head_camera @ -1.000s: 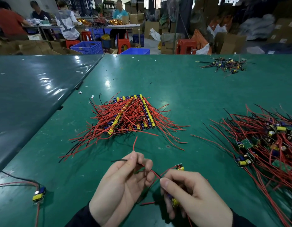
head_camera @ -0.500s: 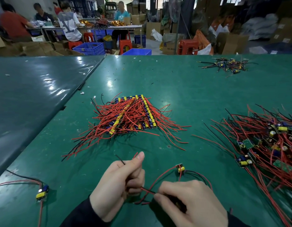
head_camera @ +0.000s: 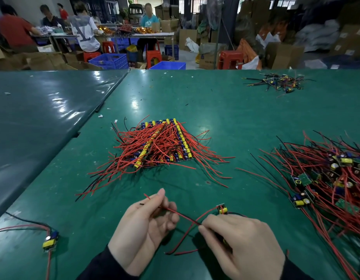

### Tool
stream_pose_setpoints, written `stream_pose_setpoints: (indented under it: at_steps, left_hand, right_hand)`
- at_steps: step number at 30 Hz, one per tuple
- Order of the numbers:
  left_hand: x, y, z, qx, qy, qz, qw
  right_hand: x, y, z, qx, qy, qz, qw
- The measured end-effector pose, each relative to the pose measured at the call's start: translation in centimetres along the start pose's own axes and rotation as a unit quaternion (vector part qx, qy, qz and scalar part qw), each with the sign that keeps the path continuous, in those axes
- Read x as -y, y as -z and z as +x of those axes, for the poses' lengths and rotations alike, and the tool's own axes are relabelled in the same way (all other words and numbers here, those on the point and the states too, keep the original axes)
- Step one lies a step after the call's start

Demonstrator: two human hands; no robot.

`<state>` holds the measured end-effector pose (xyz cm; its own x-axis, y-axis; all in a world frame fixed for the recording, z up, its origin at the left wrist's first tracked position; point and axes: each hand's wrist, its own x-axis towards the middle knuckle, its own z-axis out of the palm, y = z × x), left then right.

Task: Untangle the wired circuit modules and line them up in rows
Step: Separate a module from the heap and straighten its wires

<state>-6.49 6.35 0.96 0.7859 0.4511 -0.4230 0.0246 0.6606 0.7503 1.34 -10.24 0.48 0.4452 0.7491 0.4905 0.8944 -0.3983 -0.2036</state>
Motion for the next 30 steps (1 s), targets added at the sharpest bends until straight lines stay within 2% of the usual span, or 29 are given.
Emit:
stream_pose_setpoints:
  at_steps: [7, 12, 15, 19, 24, 25, 27, 30]
  left_hand:
    - [-0.3, 0.0, 0.2, -0.062, 0.005, -0.132, 0.989]
    - [-0.8, -0.6, -0.3, -0.055, 0.021, -0.186, 0.981]
    - [-1.5, -0.6, -0.8, -0.019, 0.049, -0.204, 0.977]
    - [-1.9, -0.4, -1.4, 0.113, 0.105, -0.193, 0.969]
    - [-1.9, -0.1, -1.7, 0.165, 0.1, -0.115, 0.974]
    - [-2.0, -0.1, -1.8, 0.161, 0.093, -0.102, 0.977]
    - [-2.1, -0.1, -1.6, 0.1, 0.063, -0.086, 0.989]
    - [-1.9, -0.2, -1.4, 0.009, -0.055, -0.042, 0.998]
  right_hand:
    - [0.0, -0.5, -0.1, -0.018, 0.017, -0.004, 1.0]
    - [0.0, -0.6, -0.1, -0.015, 0.01, 0.046, 0.999]
    - [-0.4, -0.2, 0.3, -0.007, 0.0, 0.067, 0.998]
    - [-0.9, 0.2, 0.5, 0.026, -0.003, 0.068, 0.997]
    - [-1.2, 0.8, 0.9, 0.081, 0.049, 0.05, 0.994]
    - [-1.2, 0.9, 1.0, 0.093, 0.065, 0.044, 0.993]
    - [-1.0, 1.1, 1.1, 0.115, 0.098, 0.055, 0.987]
    - [-0.7, 1.1, 0.8, 0.147, 0.116, 0.084, 0.979]
